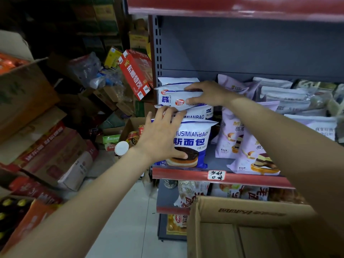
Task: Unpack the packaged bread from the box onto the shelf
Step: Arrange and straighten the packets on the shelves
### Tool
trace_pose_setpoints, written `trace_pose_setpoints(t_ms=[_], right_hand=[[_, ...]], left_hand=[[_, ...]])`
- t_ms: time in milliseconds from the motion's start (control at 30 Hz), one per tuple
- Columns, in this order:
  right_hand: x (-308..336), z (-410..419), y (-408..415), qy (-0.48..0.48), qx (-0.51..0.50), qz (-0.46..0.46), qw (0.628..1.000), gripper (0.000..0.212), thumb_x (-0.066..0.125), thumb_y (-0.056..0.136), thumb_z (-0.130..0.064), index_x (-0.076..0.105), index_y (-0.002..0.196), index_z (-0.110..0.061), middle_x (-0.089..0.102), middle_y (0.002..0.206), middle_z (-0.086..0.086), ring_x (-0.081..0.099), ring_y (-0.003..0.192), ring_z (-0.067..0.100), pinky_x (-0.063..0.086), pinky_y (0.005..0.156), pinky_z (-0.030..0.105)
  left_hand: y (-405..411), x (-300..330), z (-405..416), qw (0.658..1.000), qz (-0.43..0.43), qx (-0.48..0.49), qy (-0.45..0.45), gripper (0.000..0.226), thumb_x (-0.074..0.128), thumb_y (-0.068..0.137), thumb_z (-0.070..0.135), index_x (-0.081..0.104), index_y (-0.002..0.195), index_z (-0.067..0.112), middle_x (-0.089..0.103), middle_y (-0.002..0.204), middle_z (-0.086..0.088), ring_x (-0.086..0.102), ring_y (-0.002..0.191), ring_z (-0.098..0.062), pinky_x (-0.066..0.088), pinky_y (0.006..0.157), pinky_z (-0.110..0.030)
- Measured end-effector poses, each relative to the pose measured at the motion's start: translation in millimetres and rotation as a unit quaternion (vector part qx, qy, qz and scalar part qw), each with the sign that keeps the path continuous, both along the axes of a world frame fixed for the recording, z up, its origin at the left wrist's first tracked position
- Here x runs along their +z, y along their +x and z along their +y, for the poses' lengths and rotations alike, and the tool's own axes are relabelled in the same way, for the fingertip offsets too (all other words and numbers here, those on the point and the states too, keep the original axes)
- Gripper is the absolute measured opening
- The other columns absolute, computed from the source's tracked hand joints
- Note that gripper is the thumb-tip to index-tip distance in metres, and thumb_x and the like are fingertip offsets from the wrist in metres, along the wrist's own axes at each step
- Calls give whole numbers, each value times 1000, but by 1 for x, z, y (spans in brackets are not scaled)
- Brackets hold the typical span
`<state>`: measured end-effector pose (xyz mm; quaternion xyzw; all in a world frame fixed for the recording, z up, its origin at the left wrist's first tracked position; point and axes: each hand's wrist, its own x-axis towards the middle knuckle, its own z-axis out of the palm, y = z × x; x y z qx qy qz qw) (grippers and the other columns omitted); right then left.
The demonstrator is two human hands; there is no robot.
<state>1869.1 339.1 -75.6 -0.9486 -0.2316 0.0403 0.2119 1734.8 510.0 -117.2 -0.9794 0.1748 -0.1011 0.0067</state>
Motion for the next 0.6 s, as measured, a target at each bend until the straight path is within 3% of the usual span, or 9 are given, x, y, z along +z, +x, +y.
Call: trace_pose_setpoints(t_ms=[100,233,433,533,600], right_hand=[[-4,6,1,14,-4,-27,1000,37,67,87,-27,63,122,-19,59,131,1,53,121,16,38,99,22],[-10,20,-6,137,-23,-100,985,19,62,90,-21,73,103,-13,72,107,4,64,102,15,47,90,26],[-5,9,9,51,-7,-39,998,41,73,80,-30,62,117,-19,65,117,4,60,108,16,45,100,34],[-8,3,14,50,-4,-45,998,32,72,81,-28,68,109,-12,68,113,5,61,105,16,45,95,28],[-10,4,16,90,-18,-39,995,24,72,82,-23,72,101,-9,71,103,6,61,92,12,45,81,16]], left_hand=[[-3,-1,1,1000,-5,-1,-4,114,66,62,74,12,148,22,24,146,-4,15,138,-25,22,112,-54],[-5,-2,2,1000,-9,1,-13,113,66,62,73,12,148,22,24,147,-4,15,138,-25,25,112,-53],[-8,-3,2,1000,-12,-4,-20,111,66,64,71,13,147,23,23,148,-4,14,139,-25,28,110,-51],[-8,-5,2,999,-18,-7,-29,109,67,64,70,14,147,23,23,148,-3,13,139,-24,28,108,-48],[-7,-5,3,999,-19,-8,-37,109,68,64,69,16,147,22,24,148,-4,14,139,-24,29,107,-48]])
